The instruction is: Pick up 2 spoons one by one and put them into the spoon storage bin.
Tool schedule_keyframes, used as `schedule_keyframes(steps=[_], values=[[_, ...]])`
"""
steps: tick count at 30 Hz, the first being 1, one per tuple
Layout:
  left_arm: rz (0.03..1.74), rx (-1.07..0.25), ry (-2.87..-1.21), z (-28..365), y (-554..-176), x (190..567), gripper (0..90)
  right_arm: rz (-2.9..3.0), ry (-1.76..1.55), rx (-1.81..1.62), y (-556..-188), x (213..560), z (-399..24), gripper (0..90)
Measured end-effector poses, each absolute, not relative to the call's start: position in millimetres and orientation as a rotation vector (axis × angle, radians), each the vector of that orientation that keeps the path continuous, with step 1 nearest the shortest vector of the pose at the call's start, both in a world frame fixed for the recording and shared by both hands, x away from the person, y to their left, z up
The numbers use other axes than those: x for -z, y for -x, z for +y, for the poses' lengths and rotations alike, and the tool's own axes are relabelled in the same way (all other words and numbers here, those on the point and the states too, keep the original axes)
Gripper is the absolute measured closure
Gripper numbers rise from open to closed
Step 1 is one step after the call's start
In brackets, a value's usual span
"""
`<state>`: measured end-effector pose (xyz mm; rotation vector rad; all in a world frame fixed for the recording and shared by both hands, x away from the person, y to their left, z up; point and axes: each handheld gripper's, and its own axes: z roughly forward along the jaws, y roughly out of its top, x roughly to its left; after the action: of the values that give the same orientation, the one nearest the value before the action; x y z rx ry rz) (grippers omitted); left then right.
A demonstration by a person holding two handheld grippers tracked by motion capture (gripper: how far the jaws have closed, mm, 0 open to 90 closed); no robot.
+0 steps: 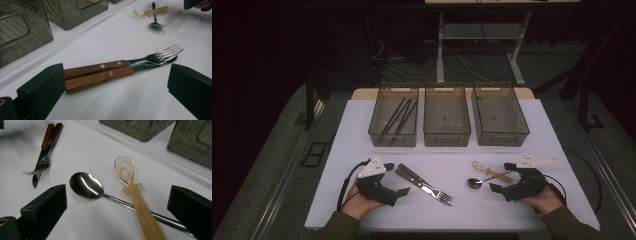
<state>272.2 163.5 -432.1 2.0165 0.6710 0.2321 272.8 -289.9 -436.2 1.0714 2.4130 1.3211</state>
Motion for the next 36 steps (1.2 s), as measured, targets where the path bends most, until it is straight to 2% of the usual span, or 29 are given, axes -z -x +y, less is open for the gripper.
schedule_keyframes(steps=[5, 9, 11, 14, 16, 28, 36], values=[[0.669, -0.228, -2.022, 162, -272, 433, 0.9, 2.426, -1.054, -1.275, -274, 429, -295, 2.4], [0.667, -0.227, -2.024, 162, -272, 433, 1.0, 2.445, -1.07, -1.254, -276, 426, -298, 7.0], [0.667, -0.226, -2.024, 163, -272, 433, 1.2, 2.456, -1.066, -1.257, -276, 425, -301, 16.2], [0.663, -0.225, -2.027, 162, -272, 433, 1.3, 2.46, -1.079, -1.258, -277, 424, -307, 17.3], [0.662, -0.223, -2.03, 162, -272, 433, 1.5, 2.474, -1.077, -1.261, -278, 424, -311, 22.8], [0.658, -0.217, -2.036, 162, -272, 433, 2.0, 2.524, -1.069, -1.213, -281, 427, -322, 32.3], [0.654, -0.214, -2.043, 162, -272, 433, 2.2, 2.594, -1.071, -1.149, -284, 432, -328, 43.0]])
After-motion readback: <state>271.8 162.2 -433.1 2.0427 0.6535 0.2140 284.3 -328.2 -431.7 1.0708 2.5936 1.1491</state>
